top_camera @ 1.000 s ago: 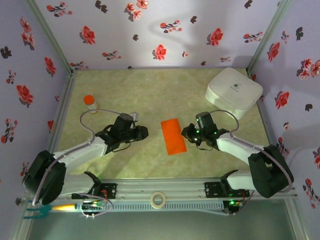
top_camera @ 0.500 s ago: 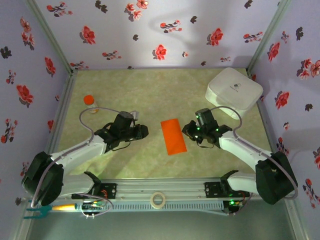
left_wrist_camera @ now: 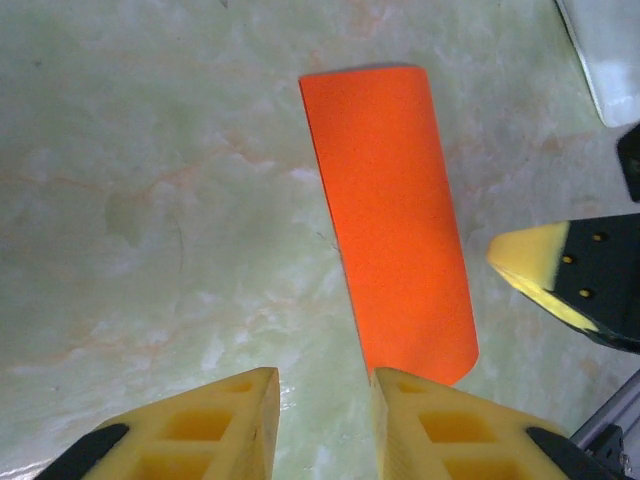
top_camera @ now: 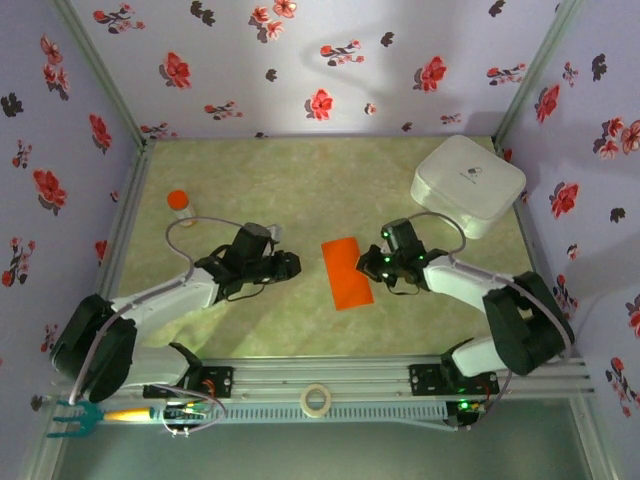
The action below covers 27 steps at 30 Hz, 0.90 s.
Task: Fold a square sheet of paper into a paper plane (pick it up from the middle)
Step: Third fold the triangle at the center of the table.
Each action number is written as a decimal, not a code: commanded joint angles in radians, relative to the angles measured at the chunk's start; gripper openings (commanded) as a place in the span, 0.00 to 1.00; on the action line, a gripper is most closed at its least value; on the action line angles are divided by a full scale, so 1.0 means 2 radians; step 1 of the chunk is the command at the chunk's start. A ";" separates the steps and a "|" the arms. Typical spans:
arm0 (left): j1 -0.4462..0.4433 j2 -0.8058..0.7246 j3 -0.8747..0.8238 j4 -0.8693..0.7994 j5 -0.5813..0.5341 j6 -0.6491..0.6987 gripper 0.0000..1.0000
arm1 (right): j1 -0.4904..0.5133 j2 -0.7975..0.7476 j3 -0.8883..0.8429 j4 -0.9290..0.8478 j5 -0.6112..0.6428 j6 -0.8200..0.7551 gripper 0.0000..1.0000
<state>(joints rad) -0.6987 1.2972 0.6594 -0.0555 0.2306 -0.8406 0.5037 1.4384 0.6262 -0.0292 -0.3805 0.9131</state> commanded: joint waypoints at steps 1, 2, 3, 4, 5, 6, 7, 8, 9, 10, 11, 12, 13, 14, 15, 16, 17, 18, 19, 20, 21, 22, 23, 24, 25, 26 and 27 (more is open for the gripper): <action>-0.008 0.022 0.005 0.030 0.032 -0.020 0.31 | -0.006 0.021 0.002 0.024 -0.026 -0.021 0.07; -0.012 0.029 0.008 0.031 0.033 -0.021 0.32 | -0.010 0.021 0.002 0.017 -0.022 -0.028 0.07; -0.014 0.035 0.006 0.036 0.033 -0.023 0.32 | -0.014 0.020 -0.001 0.015 -0.017 -0.030 0.07; -0.018 0.042 0.006 0.045 0.035 -0.026 0.33 | -0.022 0.021 -0.006 0.017 -0.020 -0.032 0.07; -0.020 0.051 0.006 0.055 0.039 -0.030 0.33 | -0.030 0.024 -0.010 0.024 -0.030 -0.034 0.07; -0.021 0.059 0.007 0.063 0.043 -0.031 0.33 | -0.035 0.026 -0.014 0.029 -0.038 -0.034 0.07; -0.023 0.070 0.009 0.071 0.048 -0.033 0.34 | -0.038 0.030 -0.017 0.034 -0.044 -0.035 0.07; -0.024 0.080 0.013 0.078 0.052 -0.034 0.34 | -0.039 0.036 -0.019 0.037 -0.049 -0.037 0.07; -0.025 0.091 0.016 0.083 0.055 -0.035 0.35 | -0.039 0.043 -0.021 0.036 -0.052 -0.039 0.07; -0.026 0.102 0.022 0.086 0.059 -0.037 0.35 | -0.039 0.049 -0.021 0.033 -0.050 -0.039 0.07; -0.026 0.113 0.028 0.090 0.063 -0.039 0.35 | -0.039 0.054 -0.027 0.039 -0.051 -0.037 0.07; -0.028 0.121 0.032 0.095 0.066 -0.040 0.35 | -0.039 0.057 -0.033 0.048 -0.054 -0.032 0.07; -0.029 0.132 0.037 0.099 0.069 -0.043 0.35 | -0.039 0.059 -0.039 0.056 -0.055 -0.027 0.07; -0.029 0.141 0.042 0.101 0.070 -0.045 0.36 | -0.039 0.059 -0.045 0.061 -0.054 -0.021 0.07; -0.030 0.148 0.045 0.102 0.072 -0.047 0.36 | -0.039 0.057 -0.049 0.062 -0.051 -0.016 0.07; -0.031 0.155 0.047 0.104 0.073 -0.048 0.37 | -0.039 0.055 -0.052 0.058 -0.045 -0.013 0.07; -0.031 0.162 0.049 0.106 0.074 -0.051 0.37 | -0.039 0.053 -0.055 0.054 -0.041 -0.010 0.07; -0.031 0.167 0.051 0.107 0.075 -0.053 0.38 | -0.039 0.051 -0.058 0.054 -0.039 -0.005 0.07; -0.032 0.173 0.051 0.109 0.077 -0.055 0.38 | -0.039 0.050 -0.063 0.060 -0.038 0.003 0.07; -0.032 0.178 0.053 0.113 0.078 -0.058 0.38 | -0.039 0.048 -0.069 0.069 -0.042 0.011 0.08; -0.032 0.182 0.054 0.116 0.079 -0.061 0.38 | -0.039 0.046 -0.074 0.078 -0.047 0.018 0.08; -0.032 0.187 0.054 0.121 0.080 -0.064 0.38 | -0.039 0.043 -0.079 0.084 -0.049 0.024 0.08; -0.032 0.193 0.056 0.123 0.082 -0.067 0.38 | -0.039 0.039 -0.080 0.081 -0.047 0.028 0.08; -0.032 0.197 0.058 0.125 0.082 -0.069 0.38 | -0.038 0.035 -0.082 0.077 -0.043 0.030 0.08; -0.032 0.204 0.060 0.125 0.082 -0.072 0.37 | -0.037 0.030 -0.084 0.073 -0.038 0.030 0.08; -0.031 0.210 0.061 0.127 0.083 -0.077 0.37 | -0.038 0.027 -0.085 0.070 -0.034 0.031 0.08; -0.032 0.216 0.061 0.133 0.086 -0.081 0.36 | -0.038 0.023 -0.086 0.069 -0.032 0.031 0.08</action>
<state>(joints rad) -0.7559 1.6978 0.7551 0.1707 0.3771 -0.9688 0.4259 1.5013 0.4820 0.1631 -0.4751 0.9470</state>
